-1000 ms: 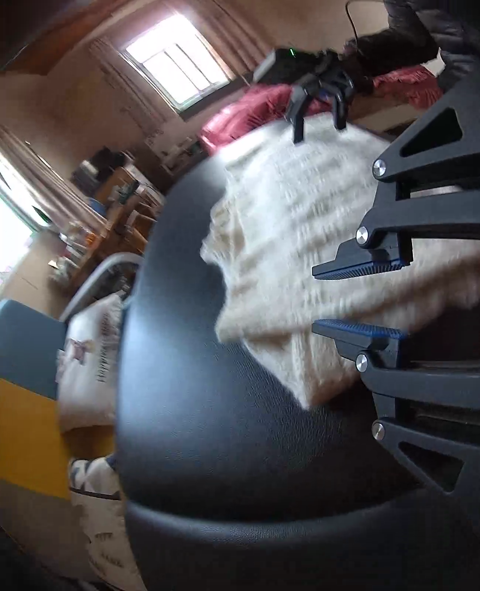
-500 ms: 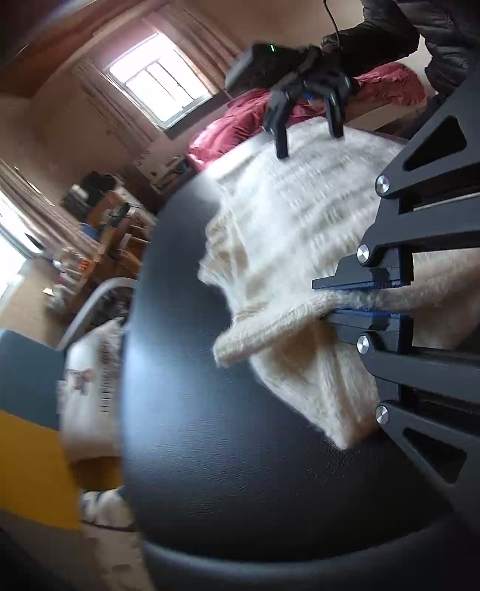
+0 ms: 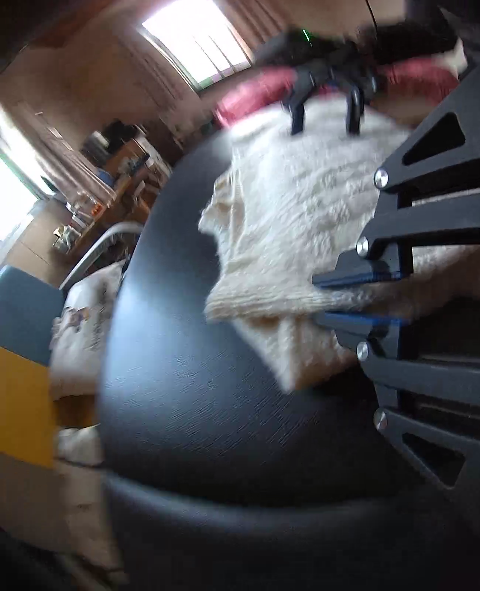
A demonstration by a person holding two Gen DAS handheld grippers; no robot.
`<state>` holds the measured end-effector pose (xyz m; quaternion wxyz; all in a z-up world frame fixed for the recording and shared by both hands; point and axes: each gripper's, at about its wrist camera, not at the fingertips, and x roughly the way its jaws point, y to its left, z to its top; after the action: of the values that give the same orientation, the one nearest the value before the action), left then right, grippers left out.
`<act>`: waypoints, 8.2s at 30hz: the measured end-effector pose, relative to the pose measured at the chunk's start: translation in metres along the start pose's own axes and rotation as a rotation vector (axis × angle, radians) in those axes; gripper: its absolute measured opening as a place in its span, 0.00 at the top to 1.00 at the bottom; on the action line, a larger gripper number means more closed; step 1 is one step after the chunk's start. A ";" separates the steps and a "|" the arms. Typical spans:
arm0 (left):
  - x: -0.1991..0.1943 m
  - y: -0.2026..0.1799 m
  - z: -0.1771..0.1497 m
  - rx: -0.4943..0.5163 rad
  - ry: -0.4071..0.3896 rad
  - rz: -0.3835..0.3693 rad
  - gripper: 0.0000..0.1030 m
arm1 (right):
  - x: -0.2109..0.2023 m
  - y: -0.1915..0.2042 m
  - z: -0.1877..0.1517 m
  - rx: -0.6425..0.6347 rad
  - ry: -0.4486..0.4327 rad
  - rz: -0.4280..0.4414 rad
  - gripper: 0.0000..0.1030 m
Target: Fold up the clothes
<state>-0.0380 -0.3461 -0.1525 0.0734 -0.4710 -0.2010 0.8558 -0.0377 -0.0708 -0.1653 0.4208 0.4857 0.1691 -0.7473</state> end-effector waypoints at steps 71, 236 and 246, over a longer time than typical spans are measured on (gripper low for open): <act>0.040 -0.082 -0.007 0.081 -0.103 0.027 0.88 | -0.048 -0.118 -0.060 0.337 -0.122 -0.048 0.01; 0.063 -0.257 -0.031 -0.062 0.049 -0.538 0.80 | -0.114 -0.060 -0.151 0.283 -0.139 -0.180 0.00; -0.021 -0.185 -0.094 0.051 0.030 -0.450 0.80 | -0.173 -0.046 -0.140 0.264 -0.259 -0.134 0.00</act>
<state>0.0401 -0.1586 -0.1048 0.2775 -0.4250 -0.2782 0.8154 0.0381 0.1291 -0.0879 0.3211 0.4243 0.0460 -0.8454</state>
